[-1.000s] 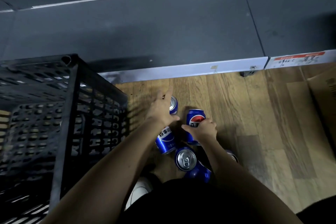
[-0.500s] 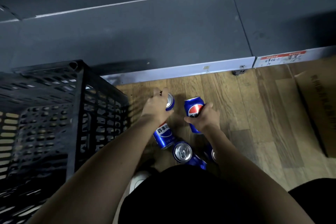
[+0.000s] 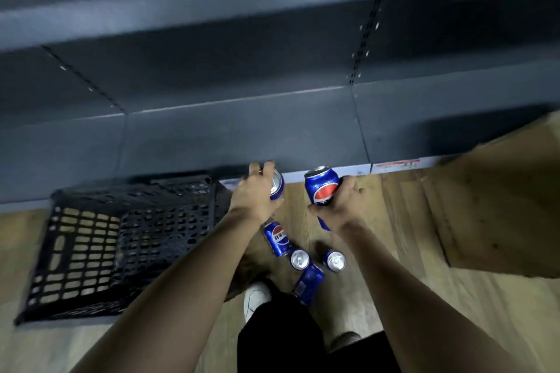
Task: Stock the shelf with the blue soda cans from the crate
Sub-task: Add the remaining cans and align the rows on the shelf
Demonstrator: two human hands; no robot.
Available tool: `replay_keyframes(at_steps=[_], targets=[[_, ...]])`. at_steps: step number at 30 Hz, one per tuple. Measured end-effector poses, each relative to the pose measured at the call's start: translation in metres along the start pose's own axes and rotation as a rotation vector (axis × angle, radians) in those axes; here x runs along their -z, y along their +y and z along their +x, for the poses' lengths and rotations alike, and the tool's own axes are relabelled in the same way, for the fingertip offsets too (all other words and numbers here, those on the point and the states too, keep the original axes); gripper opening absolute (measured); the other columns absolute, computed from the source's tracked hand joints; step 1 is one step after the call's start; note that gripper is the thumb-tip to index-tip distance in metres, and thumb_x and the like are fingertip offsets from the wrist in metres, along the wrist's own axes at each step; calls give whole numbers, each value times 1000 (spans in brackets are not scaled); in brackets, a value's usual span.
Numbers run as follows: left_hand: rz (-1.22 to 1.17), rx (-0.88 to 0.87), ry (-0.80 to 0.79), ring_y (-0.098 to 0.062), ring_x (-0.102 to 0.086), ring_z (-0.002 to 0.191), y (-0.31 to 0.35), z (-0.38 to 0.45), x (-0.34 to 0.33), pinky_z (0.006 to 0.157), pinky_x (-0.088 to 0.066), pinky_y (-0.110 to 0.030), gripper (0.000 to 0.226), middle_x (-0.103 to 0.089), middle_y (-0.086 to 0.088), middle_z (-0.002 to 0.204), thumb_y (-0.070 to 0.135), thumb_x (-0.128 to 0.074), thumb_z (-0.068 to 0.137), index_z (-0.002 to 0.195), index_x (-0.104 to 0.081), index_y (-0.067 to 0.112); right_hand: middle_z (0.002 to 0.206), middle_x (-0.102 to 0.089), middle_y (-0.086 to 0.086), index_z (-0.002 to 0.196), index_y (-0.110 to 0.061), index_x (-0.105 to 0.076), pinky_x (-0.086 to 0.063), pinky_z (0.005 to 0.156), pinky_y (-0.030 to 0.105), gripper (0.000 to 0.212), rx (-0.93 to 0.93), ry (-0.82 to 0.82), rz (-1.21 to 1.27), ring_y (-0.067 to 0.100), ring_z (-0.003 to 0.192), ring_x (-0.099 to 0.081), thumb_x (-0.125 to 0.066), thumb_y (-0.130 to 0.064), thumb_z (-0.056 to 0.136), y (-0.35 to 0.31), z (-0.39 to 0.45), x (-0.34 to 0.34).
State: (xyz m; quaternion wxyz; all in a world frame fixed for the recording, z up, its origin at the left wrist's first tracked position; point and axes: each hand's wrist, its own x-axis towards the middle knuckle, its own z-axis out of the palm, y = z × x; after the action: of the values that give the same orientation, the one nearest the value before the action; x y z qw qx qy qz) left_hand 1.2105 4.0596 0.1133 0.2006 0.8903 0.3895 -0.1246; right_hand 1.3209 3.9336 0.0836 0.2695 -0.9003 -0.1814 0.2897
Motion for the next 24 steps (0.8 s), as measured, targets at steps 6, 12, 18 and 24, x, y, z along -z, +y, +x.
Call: replay_keyframes(at_steps=[6, 12, 18, 24], targets=[[-46, 30, 60, -35, -53, 113, 38, -61, 124, 91, -47, -38, 68, -43, -11, 131, 35, -69, 81, 135, -32, 18, 116, -55, 11, 110, -7, -43, -33, 84, 34, 62, 100, 102, -44, 31, 106, -45, -80, -31, 66, -75, -65, 96], [-95, 17, 113, -32, -52, 114, 78, -115, 221, 89, -47, -34, 69, -46, -9, 131, 36, -70, 79, 135, -33, 19, 120, -52, 9, 117, -7, -41, -28, 79, 26, 65, 206, 168, 12, 26, 107, -42, -79, -27, 69, -145, -122, 171], [-103, 0, 175, -31, -55, 111, 105, -165, 293, 86, -48, -33, 66, -49, -9, 125, 37, -72, 75, 127, -38, 17, 116, -52, 7, 114, -8, -41, -37, 83, 28, 63, 310, 238, 45, 18, 98, -35, -78, -24, 66, -197, -171, 230], [-126, -37, 262, -31, -53, 113, 125, -206, 356, 88, -47, -34, 67, -50, -9, 125, 38, -73, 74, 126, -36, 18, 109, -49, 4, 111, -7, -41, -38, 85, 29, 63, 372, 334, 204, 23, 102, -36, -79, -25, 64, -241, -204, 276]])
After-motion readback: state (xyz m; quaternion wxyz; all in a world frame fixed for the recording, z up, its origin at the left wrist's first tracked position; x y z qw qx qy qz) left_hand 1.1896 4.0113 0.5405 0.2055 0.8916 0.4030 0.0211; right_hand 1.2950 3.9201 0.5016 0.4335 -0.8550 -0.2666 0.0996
